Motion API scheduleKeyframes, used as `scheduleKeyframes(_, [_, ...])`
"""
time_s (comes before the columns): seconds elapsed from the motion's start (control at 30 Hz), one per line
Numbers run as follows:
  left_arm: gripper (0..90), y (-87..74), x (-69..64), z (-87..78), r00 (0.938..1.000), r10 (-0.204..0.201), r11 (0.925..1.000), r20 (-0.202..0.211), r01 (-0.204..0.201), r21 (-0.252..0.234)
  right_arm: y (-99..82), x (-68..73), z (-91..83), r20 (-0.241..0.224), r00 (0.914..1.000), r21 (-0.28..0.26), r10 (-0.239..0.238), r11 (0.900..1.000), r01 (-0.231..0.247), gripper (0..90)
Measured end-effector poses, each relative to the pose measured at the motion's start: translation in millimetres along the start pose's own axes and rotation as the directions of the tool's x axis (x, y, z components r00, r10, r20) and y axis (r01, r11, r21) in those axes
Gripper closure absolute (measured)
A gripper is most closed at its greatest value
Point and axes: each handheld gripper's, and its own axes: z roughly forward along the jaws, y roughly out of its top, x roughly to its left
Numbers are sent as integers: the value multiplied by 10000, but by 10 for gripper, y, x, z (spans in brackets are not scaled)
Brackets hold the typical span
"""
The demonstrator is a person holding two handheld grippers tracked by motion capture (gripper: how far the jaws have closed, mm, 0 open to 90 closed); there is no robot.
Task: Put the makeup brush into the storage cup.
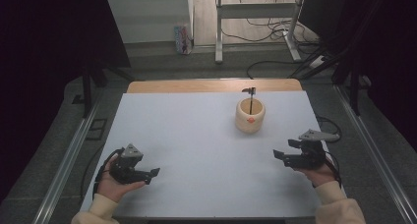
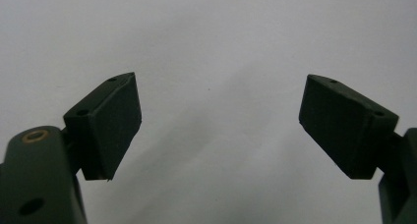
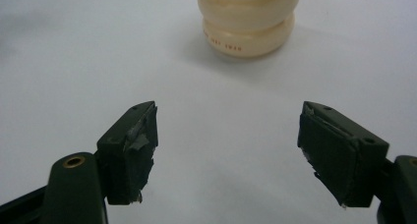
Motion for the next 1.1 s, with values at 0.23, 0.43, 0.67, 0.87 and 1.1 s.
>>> scheduleKeyframes(0.23, [166,0,0,8,10000,9,10000,24,-9,18,-170,15,-101,125,9999,324,-39,9995,35,231])
scheduleKeyframes(0.43, [166,4,-7,19,10000,40,10000,20,-41,45,-271,3,-173,225,9997,462,-23,9989,12,230])
scheduleKeyframes(0.67, [166,10,-14,34,9999,107,9999,42,-107,111,-286,-18,-203,320,9995,425,25,9991,-39,230])
scheduleKeyframes(0.87, [165,12,-18,41,9999,131,9998,56,-131,137,-279,-22,-207,305,9995,386,16,9992,-27,230])
scheduleKeyframes(1.1, [166,15,-18,50,9999,107,9998,46,-108,138,-280,-22,-207,303,9995,407,-33,9992,21,230])
